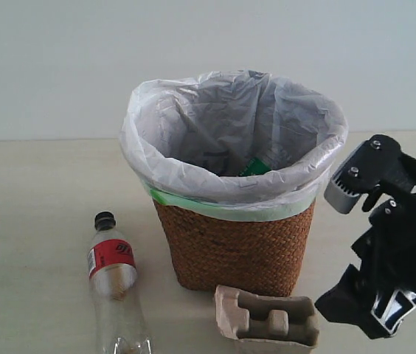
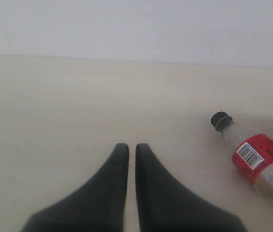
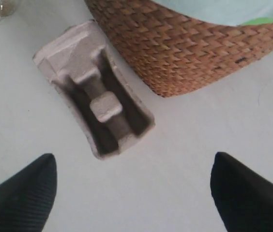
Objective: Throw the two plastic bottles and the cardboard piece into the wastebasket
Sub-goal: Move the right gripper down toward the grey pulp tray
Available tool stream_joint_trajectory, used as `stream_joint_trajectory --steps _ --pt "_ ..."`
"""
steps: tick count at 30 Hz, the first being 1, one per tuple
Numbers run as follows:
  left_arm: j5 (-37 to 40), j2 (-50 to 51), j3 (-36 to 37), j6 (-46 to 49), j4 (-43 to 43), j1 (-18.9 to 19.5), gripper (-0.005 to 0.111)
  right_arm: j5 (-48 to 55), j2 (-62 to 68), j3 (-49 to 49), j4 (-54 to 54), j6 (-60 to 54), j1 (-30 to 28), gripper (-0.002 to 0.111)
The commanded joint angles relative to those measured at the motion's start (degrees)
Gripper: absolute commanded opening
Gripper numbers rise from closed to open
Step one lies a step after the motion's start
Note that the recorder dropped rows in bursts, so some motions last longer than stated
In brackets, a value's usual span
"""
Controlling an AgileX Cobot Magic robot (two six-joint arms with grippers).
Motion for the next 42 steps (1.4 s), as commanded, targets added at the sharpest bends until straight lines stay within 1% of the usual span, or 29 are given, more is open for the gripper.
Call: stream_joint_trajectory --steps 1,2,4,8,14,26,36,40,42 --pt "-0.46 -0.44 0.21 0.27 0.09 -0.31 0.005 -4.54 2.31 -0.30 0.26 -1.54 6.98 0.077" --pt "-0.46 -0.44 0.21 0.27 0.09 -0.31 0.005 -6.15 4.73 -0.30 -0.12 -1.54 8.99 0.077" --pt "-0.46 -0.44 0.21 0.27 0.09 -0.31 0.005 -8.47 8.60 -0.30 -0.93 -1.77 10.77 0.077" --pt "-0.46 -0.44 0.21 0.27 0.09 -0.31 0.005 -11.42 13.86 -0.30 -4.64 -1.91 10.92 0.077" --pt "-0.46 -0.44 0.21 0.27 0.09 -0.31 0.005 -15.80 16.48 -0.30 -4.90 -3.55 10.92 0.077" --pt "-0.46 -0.44 0.21 0.27 0.09 -0.31 0.005 -16.29 20.07 -0.30 -5.02 -3.70 11.01 0.077" --pt "-0.46 -0.44 0.21 0.27 0.09 -0.31 0.005 -12.94 23.25 -0.30 -2.58 -3.70 11.01 0.077" --pt "-0.46 -0.44 0.21 0.27 0.09 -0.31 0.005 -13.18 23.92 -0.17 -2.40 -3.70 13.22 0.076" --pt "-0.46 -0.44 0.21 0.27 0.09 -0.31 0.005 -13.69 23.92 -0.17 -2.40 -3.70 14.89 0.071"
